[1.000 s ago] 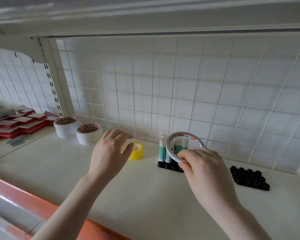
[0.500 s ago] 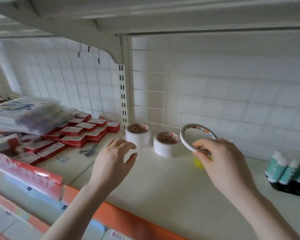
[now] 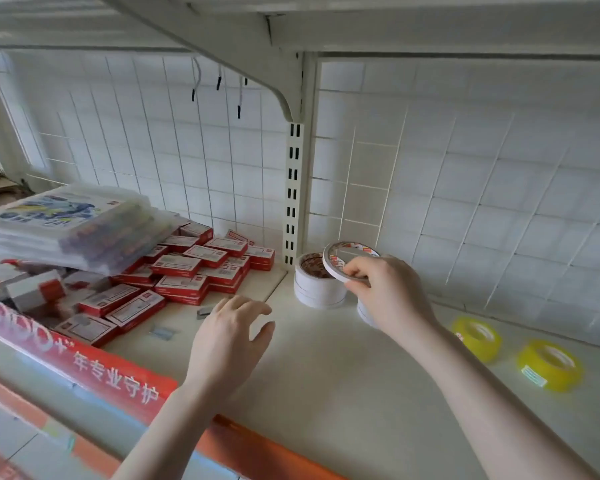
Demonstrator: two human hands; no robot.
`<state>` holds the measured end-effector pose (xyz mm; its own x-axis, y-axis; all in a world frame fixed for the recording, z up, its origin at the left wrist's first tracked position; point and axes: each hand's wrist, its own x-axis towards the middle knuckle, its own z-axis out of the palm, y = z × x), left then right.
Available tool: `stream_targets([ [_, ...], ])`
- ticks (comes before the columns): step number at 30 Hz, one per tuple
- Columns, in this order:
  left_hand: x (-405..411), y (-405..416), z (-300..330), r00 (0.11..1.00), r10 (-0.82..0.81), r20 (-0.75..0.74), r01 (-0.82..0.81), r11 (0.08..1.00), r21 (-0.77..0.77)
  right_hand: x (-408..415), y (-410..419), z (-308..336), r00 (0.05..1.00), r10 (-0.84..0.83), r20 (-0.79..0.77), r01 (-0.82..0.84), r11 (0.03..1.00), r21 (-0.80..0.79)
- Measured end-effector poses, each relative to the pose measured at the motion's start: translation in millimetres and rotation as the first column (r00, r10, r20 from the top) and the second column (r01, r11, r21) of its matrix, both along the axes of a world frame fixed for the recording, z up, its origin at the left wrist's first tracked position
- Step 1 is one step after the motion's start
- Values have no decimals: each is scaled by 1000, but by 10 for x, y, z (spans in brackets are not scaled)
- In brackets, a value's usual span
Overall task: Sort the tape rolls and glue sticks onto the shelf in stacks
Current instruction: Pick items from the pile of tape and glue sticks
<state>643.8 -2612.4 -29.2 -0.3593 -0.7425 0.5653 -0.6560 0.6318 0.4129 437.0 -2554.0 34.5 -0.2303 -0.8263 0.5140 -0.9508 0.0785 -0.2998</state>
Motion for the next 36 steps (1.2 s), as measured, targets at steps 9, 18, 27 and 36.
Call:
stream_targets([
  [9,-13,-33,-35,999,7,-41,-4,998,63,15,-434,-65,998,3,62,-9,995,97],
  [18,-8,-83,-72,999,9,-47,-6,997,77,-9,-529,-122,995,44,92,-58,986,158],
  [27,-11,-71,-78,998,17,-57,-14,998,67,-26,-551,-105,989,88,117,-109,976,187],
  [36,-11,-73,-81,999,11,-52,-8,998,66,-39,-547,-101,987,110,117,-131,971,198],
])
